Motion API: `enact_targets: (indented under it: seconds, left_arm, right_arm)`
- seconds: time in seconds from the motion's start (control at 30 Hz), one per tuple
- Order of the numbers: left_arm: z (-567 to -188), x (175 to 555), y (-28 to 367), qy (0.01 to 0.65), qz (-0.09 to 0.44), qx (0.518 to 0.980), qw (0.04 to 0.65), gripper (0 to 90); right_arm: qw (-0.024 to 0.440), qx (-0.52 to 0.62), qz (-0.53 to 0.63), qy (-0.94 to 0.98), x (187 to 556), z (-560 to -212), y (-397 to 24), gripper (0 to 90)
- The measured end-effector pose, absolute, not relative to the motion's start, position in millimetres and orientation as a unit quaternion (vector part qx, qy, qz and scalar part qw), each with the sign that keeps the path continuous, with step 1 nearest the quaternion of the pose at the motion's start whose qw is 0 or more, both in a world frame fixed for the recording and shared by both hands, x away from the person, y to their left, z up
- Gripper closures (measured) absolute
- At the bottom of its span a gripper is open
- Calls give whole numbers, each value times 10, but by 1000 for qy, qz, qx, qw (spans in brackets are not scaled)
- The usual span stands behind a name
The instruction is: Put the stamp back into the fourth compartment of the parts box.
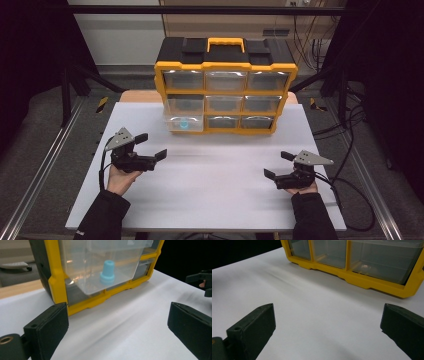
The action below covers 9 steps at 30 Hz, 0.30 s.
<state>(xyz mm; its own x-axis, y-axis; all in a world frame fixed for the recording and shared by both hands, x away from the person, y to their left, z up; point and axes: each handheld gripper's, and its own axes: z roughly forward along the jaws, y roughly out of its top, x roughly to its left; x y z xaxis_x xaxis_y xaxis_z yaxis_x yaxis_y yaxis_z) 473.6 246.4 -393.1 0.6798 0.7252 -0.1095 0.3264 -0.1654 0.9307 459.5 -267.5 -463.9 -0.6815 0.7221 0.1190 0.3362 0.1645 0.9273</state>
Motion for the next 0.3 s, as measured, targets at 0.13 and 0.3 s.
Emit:
enact_targets:
  seconds: [0.13,0.3]
  left_arm:
    - [-4052,4719,2507,360,179,744,534,29]
    - [-4157,4681,2531,358,177,748,530,29]
  right_arm:
    - [178,357,539,742,4594,-4639,-2675,5]
    - [177,357,539,742,4596,-4640,-2676,5]
